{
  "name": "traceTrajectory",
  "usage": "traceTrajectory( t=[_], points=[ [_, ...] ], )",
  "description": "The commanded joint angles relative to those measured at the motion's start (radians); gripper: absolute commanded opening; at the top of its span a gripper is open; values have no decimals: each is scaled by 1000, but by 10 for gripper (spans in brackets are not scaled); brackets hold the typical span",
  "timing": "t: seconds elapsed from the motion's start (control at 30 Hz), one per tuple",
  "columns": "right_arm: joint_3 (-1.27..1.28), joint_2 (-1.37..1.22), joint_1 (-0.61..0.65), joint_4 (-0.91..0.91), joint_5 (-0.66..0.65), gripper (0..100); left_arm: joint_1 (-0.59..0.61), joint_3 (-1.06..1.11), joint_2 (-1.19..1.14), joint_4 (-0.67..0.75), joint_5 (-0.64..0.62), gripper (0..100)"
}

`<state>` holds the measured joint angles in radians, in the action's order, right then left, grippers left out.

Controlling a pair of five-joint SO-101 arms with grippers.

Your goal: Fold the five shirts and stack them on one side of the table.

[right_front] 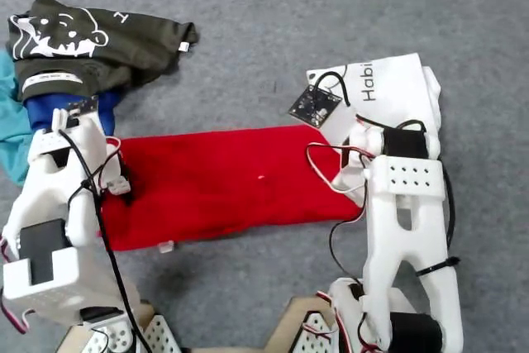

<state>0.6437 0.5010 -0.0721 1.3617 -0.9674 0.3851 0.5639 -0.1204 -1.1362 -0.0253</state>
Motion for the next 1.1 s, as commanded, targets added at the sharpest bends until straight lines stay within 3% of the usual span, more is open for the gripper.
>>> traceTrajectory(
  t=[0.0, 0.27, 0.5, 0.8, 0.93, 1.07],
  points=[
    [-45, 27, -8, -2, 3, 15, 10, -25, -6, 29, -2, 27],
    [-226, 21, -11, -3, 12, 15, 24, -160, -5, -140, 0, 28],
    [-456, -81, -15, -115, 183, 18, -35, -236, 170, -244, 0, 28],
    [-811, -318, -110, -311, 517, 15, -335, -231, 540, -354, -9, 28],
    [-941, -384, -204, -321, 548, 15, -492, -237, 566, -328, -11, 29],
    [-1035, -423, -308, -315, 489, 15, -656, -246, 499, -279, -11, 28]
  ],
)
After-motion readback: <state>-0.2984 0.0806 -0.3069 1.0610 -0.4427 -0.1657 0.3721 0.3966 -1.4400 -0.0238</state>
